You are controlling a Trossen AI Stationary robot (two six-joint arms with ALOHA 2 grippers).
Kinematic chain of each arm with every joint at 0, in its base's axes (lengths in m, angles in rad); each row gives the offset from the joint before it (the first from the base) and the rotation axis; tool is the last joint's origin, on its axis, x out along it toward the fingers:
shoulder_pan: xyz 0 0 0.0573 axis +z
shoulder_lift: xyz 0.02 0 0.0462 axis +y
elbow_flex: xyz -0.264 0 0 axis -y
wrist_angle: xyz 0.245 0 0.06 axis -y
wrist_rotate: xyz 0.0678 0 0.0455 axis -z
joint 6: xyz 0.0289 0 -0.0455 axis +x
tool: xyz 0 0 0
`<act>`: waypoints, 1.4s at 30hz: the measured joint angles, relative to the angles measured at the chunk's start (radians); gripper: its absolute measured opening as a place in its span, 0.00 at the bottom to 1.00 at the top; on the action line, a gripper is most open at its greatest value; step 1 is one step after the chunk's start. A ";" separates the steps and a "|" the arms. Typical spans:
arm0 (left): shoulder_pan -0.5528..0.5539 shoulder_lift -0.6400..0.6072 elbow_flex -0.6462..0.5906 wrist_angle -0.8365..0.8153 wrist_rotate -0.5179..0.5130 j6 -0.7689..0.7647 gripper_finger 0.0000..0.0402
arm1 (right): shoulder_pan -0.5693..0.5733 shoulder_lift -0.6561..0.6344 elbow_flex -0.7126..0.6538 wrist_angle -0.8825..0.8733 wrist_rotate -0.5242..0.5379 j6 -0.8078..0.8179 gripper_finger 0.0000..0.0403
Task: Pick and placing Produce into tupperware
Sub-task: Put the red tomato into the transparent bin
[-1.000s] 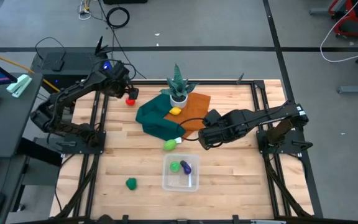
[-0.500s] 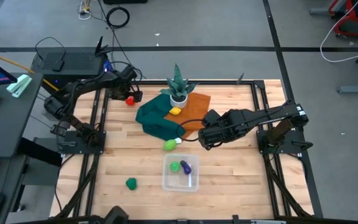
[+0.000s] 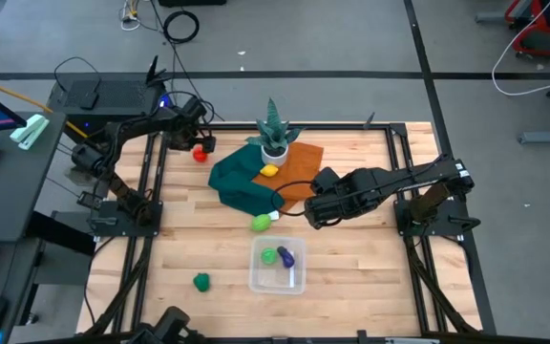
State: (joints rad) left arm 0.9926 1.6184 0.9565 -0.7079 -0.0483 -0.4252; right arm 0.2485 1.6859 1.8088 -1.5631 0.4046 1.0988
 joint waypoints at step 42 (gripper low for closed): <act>-0.033 0.068 0.000 0.037 0.090 -0.012 0.96 | -0.005 0.001 0.000 0.011 0.000 0.000 0.77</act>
State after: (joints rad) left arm 0.9592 1.6859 0.9562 -0.6712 0.0422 -0.4374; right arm 0.2440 1.6869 1.8088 -1.5521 0.4046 1.0988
